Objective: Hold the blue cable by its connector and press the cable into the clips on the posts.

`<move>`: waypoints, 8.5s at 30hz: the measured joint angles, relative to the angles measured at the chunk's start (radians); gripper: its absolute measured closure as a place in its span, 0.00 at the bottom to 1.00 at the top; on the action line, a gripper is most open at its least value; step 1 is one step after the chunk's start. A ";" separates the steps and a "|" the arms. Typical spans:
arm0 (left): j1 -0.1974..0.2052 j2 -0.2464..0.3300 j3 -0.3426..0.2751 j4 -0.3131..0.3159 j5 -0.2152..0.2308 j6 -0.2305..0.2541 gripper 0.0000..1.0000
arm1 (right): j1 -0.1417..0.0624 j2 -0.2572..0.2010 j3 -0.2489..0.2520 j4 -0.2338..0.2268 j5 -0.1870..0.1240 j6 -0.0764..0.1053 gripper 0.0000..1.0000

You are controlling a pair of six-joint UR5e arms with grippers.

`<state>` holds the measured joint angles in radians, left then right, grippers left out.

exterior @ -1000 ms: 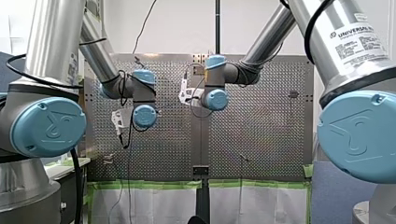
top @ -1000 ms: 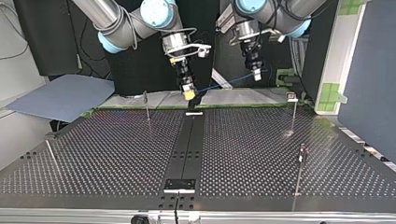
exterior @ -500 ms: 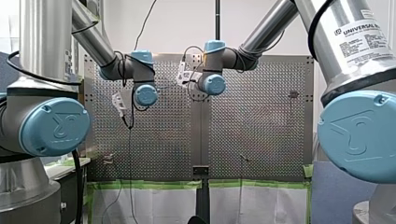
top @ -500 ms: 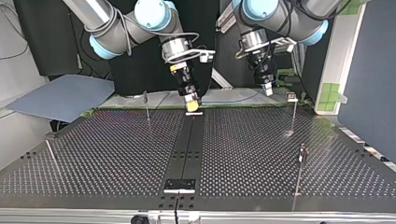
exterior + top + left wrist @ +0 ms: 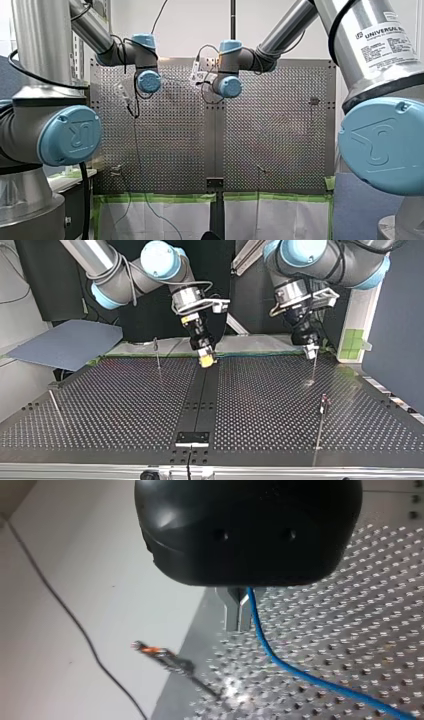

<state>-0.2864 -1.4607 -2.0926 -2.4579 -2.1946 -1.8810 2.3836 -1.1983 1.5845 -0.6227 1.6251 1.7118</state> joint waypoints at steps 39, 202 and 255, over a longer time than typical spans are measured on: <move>0.227 0.051 0.149 -0.122 0.221 -0.056 1.00 | 0.002 0.030 -0.138 0.060 -0.045 0.002 1.00; 0.435 -0.136 0.374 -0.333 0.557 -0.115 0.02 | -0.088 0.160 -0.408 0.213 -0.048 -0.013 1.00; 0.377 0.097 0.250 -0.615 0.685 0.082 0.02 | -0.077 0.160 -0.411 0.251 -0.013 -0.021 1.00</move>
<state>0.0909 -1.3640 -1.8426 -3.0731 -1.5096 -1.7992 2.3063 -1.0380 1.1734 -0.3713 1.6123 1.6903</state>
